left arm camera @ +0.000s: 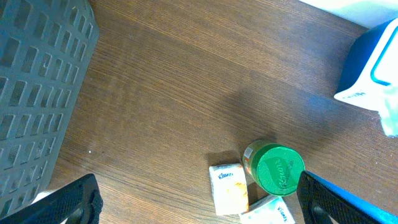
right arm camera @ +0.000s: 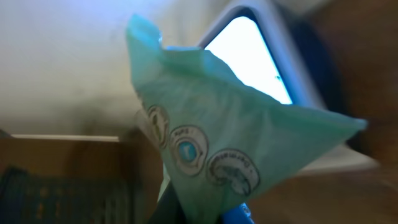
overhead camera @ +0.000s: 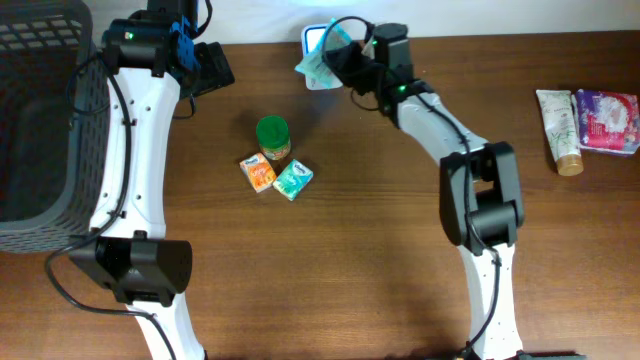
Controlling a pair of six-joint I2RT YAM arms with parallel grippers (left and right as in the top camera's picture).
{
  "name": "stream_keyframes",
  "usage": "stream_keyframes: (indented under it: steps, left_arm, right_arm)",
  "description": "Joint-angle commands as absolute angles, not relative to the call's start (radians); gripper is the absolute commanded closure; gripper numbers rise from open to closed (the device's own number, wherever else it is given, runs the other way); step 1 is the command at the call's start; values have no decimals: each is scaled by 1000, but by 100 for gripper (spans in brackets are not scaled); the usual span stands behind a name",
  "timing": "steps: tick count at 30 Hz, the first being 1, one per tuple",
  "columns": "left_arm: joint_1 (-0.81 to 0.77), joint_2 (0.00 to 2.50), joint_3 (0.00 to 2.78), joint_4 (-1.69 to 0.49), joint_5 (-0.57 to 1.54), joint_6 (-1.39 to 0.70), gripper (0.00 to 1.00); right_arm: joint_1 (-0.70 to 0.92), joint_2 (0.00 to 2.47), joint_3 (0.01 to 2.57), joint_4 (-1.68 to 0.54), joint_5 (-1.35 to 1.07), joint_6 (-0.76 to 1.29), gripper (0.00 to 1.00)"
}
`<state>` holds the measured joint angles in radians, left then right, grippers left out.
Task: Scan the item barcode
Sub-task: 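Carry the wipes pack to the far right edge and release it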
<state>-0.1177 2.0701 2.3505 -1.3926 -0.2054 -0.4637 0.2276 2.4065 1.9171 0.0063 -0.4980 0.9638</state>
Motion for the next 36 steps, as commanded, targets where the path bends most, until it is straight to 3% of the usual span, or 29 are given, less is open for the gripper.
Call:
stream_keyframes:
  steps: [1, 6, 11, 20, 25, 29, 32, 36]
  left_arm:
    - [-121, 2077, 2349, -1393, -205, -454, 1]
    - [-121, 2077, 2349, -1393, -205, -454, 1]
    - [-121, 2077, 2349, -1393, -205, -454, 1]
    - [-121, 2077, 2349, -1393, -205, -454, 1]
    - [-121, 2077, 2349, -1393, -205, -454, 1]
    - [-121, 2077, 2349, -1393, -205, -454, 1]
    - [-121, 2077, 2349, -1393, -205, -454, 1]
    - [-121, 2077, 2349, -1393, -205, -454, 1]
  right_arm:
    - [139, 2307, 2075, -285, -523, 729, 96]
    - [-27, 2234, 2307, -961, -176, 486, 96]
    - [-313, 2232, 2338, -1311, 31, 476, 96]
    - [-706, 2233, 2193, -1312, 54, 490, 96]
    - [-741, 2234, 2074, -1163, 34, 513, 95]
    - [-738, 2234, 1999, -1074, -28, 514, 74]
    - [-738, 2233, 1999, -1078, -103, 499, 74]
    - [-735, 2226, 2000, -1102, -418, 444, 74]
